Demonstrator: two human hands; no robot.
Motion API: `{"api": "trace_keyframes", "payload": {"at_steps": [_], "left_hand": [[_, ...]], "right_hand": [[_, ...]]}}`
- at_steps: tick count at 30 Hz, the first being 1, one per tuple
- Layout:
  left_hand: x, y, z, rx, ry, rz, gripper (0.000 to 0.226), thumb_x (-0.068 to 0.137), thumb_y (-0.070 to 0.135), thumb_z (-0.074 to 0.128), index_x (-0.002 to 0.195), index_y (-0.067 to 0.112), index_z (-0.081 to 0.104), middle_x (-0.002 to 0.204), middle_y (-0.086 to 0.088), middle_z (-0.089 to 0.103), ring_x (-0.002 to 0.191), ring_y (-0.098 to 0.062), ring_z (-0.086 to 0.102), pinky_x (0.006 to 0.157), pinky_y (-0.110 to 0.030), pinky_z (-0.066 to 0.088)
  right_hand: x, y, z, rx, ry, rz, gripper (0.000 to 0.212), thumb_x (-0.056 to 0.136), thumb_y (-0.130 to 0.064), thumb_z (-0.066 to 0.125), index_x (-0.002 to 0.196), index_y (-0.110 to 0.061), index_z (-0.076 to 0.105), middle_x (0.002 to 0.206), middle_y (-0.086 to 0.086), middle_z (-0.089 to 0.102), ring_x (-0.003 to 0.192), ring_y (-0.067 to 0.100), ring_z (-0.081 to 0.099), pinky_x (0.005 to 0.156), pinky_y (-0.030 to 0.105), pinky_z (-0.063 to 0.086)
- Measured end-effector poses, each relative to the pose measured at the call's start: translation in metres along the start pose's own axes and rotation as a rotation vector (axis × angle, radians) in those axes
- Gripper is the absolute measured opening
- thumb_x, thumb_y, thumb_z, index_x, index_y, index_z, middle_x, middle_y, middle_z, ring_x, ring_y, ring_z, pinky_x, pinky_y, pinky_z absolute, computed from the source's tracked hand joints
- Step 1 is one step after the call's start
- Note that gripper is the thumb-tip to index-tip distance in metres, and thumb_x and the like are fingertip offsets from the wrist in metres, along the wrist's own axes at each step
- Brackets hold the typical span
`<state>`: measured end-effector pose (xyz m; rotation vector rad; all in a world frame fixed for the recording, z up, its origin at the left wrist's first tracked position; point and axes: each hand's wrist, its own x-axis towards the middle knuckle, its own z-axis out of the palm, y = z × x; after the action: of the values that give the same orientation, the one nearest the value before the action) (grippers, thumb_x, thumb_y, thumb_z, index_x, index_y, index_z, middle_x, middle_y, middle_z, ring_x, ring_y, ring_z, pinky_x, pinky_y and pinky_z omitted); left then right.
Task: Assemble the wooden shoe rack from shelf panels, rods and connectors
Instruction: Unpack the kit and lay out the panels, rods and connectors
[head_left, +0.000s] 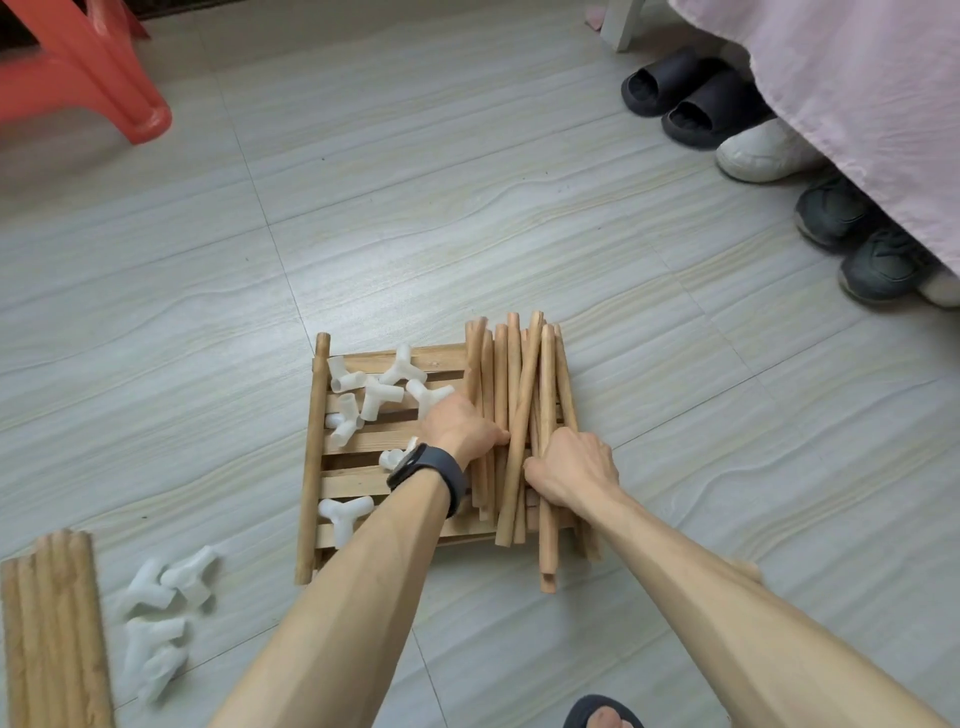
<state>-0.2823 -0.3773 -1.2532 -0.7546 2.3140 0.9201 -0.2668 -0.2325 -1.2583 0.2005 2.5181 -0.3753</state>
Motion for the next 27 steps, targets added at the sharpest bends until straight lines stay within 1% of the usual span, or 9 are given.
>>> {"api": "trace_keyframes", "payload": {"at_steps": [6, 10, 13, 15, 18, 19, 22, 24, 27], "left_hand": [[0.008, -0.010, -0.008, -0.122, -0.040, -0.014, 0.037, 0.080, 0.032, 0.084, 0.104, 0.012, 0.065, 0.099, -0.005, 0.070, 0.093, -0.021, 0.067, 0.088, -0.040, 0.058], [0.004, -0.007, -0.032, -0.178, -0.128, 0.015, 0.038, 0.079, 0.033, 0.086, 0.101, 0.008, 0.066, 0.097, -0.007, 0.074, 0.092, -0.022, 0.071, 0.089, -0.041, 0.059], [-0.011, -0.014, -0.073, -0.318, -0.270, 0.086, 0.041, 0.075, 0.030, 0.089, 0.101, 0.005, 0.071, 0.093, -0.009, 0.078, 0.087, -0.022, 0.076, 0.085, -0.038, 0.062], [-0.026, -0.029, -0.107, -0.325, -0.318, 0.138, 0.042, 0.074, 0.031, 0.090, 0.102, 0.005, 0.073, 0.091, -0.008, 0.078, 0.086, -0.022, 0.076, 0.083, -0.036, 0.062], [-0.052, -0.070, -0.156, -0.294, -0.239, 0.154, 0.035, 0.073, 0.033, 0.090, 0.094, 0.010, 0.074, 0.079, -0.001, 0.078, 0.075, -0.014, 0.076, 0.066, -0.026, 0.061], [-0.061, -0.091, -0.171, -0.284, -0.195, 0.143, 0.033, 0.073, 0.033, 0.090, 0.091, 0.011, 0.073, 0.075, 0.001, 0.077, 0.071, -0.012, 0.075, 0.061, -0.023, 0.059], [-0.088, -0.171, -0.212, -0.246, -0.083, 0.066, 0.030, 0.076, 0.034, 0.089, 0.087, 0.013, 0.071, 0.070, 0.004, 0.075, 0.066, -0.009, 0.073, 0.058, -0.023, 0.058], [-0.104, -0.234, -0.231, -0.217, 0.007, -0.020, 0.030, 0.076, 0.034, 0.088, 0.086, 0.013, 0.070, 0.069, 0.004, 0.074, 0.067, -0.010, 0.072, 0.055, -0.022, 0.054], [-0.128, -0.332, -0.244, -0.174, 0.124, -0.177, 0.030, 0.077, 0.036, 0.087, 0.089, 0.015, 0.070, 0.079, 0.001, 0.074, 0.076, -0.015, 0.072, 0.059, -0.025, 0.054]], "right_hand": [[-0.013, 0.020, -0.012, 0.090, 0.072, -0.026, 0.039, 0.091, -0.040, 0.051, 0.105, -0.007, 0.068, 0.108, 0.021, 0.070, 0.103, 0.042, 0.063, 0.073, 0.034, 0.040], [-0.023, 0.023, -0.023, 0.108, 0.113, -0.051, 0.039, 0.092, -0.040, 0.051, 0.105, -0.007, 0.067, 0.108, 0.021, 0.071, 0.102, 0.042, 0.063, 0.077, 0.037, 0.045], [-0.033, 0.009, -0.037, 0.166, 0.057, -0.092, 0.034, 0.090, -0.042, 0.054, 0.102, -0.013, 0.067, 0.106, 0.016, 0.071, 0.100, 0.039, 0.064, 0.077, 0.034, 0.047], [-0.042, -0.009, -0.045, 0.202, 0.006, -0.144, 0.028, 0.088, -0.042, 0.057, 0.094, -0.017, 0.066, 0.097, 0.010, 0.071, 0.090, 0.030, 0.066, 0.071, 0.030, 0.051], [-0.061, -0.046, -0.053, 0.257, -0.076, -0.244, 0.022, 0.090, -0.041, 0.064, 0.082, -0.020, 0.061, 0.076, -0.002, 0.066, 0.054, 0.009, 0.066, 0.040, 0.018, 0.046], [-0.070, -0.061, -0.054, 0.243, -0.111, -0.279, 0.023, 0.091, -0.041, 0.065, 0.082, -0.020, 0.062, 0.072, -0.003, 0.067, 0.046, 0.006, 0.065, 0.037, 0.016, 0.044], [-0.101, -0.109, -0.046, 0.094, -0.193, -0.407, 0.028, 0.090, -0.046, 0.064, 0.084, -0.019, 0.069, 0.068, -0.003, 0.072, 0.049, 0.005, 0.067, 0.043, 0.019, 0.052], [-0.123, -0.140, -0.032, -0.050, -0.230, -0.497, 0.026, 0.087, -0.045, 0.062, 0.085, -0.020, 0.070, 0.073, -0.001, 0.073, 0.063, 0.013, 0.070, 0.052, 0.028, 0.056], [-0.153, -0.183, 0.005, -0.166, -0.315, -0.605, 0.029, 0.084, -0.045, 0.061, 0.087, -0.017, 0.069, 0.088, 0.004, 0.072, 0.082, 0.024, 0.066, 0.067, 0.031, 0.054]]}}
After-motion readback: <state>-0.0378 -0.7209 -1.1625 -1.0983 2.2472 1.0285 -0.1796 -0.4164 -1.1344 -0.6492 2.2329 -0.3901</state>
